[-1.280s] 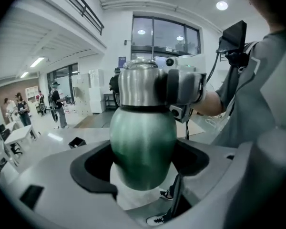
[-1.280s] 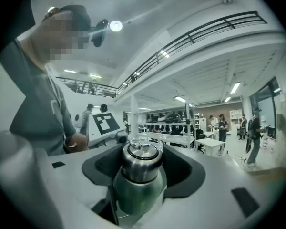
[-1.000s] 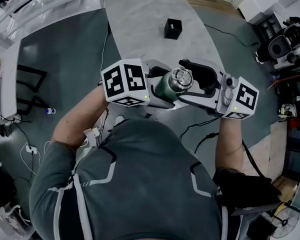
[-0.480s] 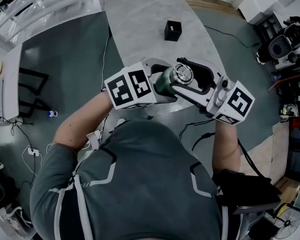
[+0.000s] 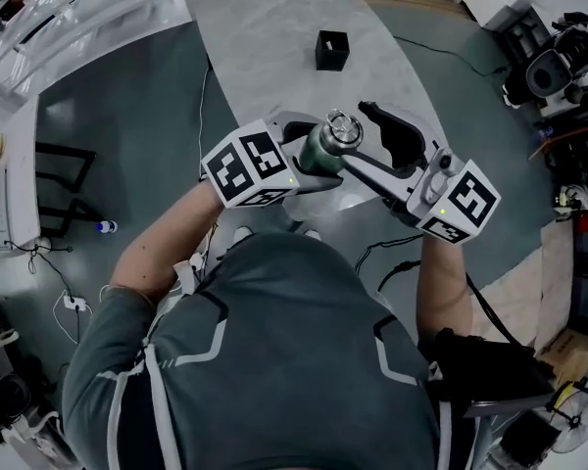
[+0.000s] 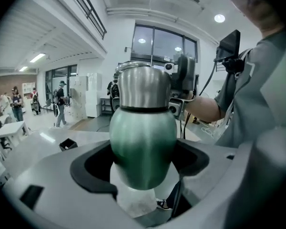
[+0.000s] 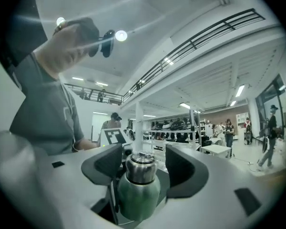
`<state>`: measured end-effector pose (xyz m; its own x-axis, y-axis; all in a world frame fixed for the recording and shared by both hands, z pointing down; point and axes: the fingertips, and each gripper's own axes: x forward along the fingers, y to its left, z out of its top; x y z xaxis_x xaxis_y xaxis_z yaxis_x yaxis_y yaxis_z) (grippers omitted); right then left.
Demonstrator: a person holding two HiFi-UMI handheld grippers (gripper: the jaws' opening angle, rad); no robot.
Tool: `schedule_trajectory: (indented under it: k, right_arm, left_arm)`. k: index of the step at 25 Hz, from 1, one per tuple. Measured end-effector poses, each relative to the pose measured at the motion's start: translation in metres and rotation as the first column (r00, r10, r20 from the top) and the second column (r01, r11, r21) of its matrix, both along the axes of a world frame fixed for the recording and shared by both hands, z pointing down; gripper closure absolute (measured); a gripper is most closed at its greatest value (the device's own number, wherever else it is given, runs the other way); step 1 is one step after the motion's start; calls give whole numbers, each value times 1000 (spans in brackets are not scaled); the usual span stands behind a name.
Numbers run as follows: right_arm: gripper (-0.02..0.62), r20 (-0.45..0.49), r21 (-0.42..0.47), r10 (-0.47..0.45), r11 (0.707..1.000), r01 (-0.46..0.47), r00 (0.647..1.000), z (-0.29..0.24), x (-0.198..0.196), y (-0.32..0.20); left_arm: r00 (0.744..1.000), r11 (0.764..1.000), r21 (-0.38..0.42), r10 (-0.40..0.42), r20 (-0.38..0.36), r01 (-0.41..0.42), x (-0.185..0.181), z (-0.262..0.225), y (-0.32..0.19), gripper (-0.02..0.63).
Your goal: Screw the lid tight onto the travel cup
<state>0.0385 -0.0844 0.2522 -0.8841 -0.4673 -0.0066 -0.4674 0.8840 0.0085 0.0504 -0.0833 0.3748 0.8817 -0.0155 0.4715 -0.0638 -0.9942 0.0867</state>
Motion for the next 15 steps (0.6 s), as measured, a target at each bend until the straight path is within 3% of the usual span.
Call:
schedule_trajectory:
  k: [4,9,13,15]
  right_arm:
    - [310,33,-32,131,991,-130,991,5,35,-15]
    - [311,47,-84,292,954,-288,955,25,75,-31]
    - [427,-13,-103,392,915,-391,920,48,97,-41]
    - [436,-42,-113,419,900,-421,907,61,106,-43]
  left_arm:
    - [999,999,-3,-44,-23,44,-2,12,-12,232]
    - [986,988,-47,-152,-71,149,-2,26,-35,232]
    - [977,979,-27,-203,-71,202,-2,39,-51,232]
    - [974,977,-6,-215,-75,215,0,46,-57,232]
